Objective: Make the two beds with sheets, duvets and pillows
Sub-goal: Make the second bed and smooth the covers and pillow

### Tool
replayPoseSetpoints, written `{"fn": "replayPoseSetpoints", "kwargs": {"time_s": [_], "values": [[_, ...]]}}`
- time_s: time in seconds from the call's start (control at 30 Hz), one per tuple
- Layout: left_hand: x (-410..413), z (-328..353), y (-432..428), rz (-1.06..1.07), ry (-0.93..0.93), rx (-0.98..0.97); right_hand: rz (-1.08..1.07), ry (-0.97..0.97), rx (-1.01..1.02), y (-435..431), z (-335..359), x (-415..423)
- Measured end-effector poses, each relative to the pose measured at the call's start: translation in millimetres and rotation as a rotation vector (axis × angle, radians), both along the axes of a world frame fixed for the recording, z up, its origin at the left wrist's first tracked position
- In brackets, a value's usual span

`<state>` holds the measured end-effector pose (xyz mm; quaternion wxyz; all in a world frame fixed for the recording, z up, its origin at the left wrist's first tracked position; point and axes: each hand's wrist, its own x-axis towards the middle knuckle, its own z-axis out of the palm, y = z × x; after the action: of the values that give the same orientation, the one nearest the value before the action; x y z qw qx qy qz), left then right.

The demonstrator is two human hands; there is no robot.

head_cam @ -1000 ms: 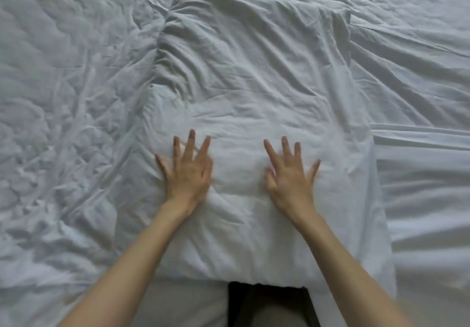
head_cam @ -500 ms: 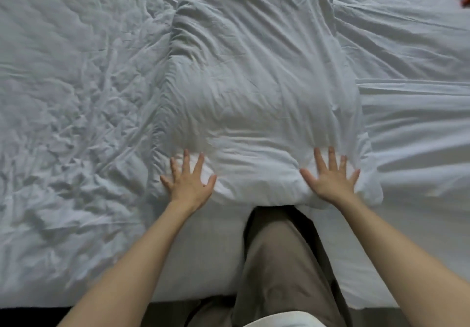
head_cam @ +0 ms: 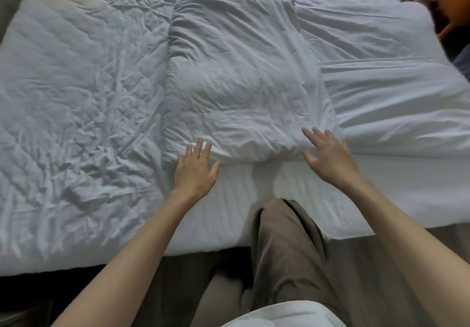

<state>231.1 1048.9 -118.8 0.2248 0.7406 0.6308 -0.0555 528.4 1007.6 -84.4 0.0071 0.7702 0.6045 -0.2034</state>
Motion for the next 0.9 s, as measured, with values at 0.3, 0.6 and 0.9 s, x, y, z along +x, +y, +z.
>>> {"fn": "replayPoseSetpoints", "kwargs": {"time_s": [0.3,0.6,0.9], "values": [[67.3,77.6,-61.6,-0.136,-0.075,0.116,0.044,0.018,0.163,-84.5,56.5,9.5],[165.1,106.3,-143.6,-0.256,-0.039,0.162,0.007,0.067,0.198,-172.0,74.6,89.0],[339.7,115.4,-254.6,-0.263,-0.1,0.204,-0.054,0.085,0.179,-292.7,90.6,251.0]]}}
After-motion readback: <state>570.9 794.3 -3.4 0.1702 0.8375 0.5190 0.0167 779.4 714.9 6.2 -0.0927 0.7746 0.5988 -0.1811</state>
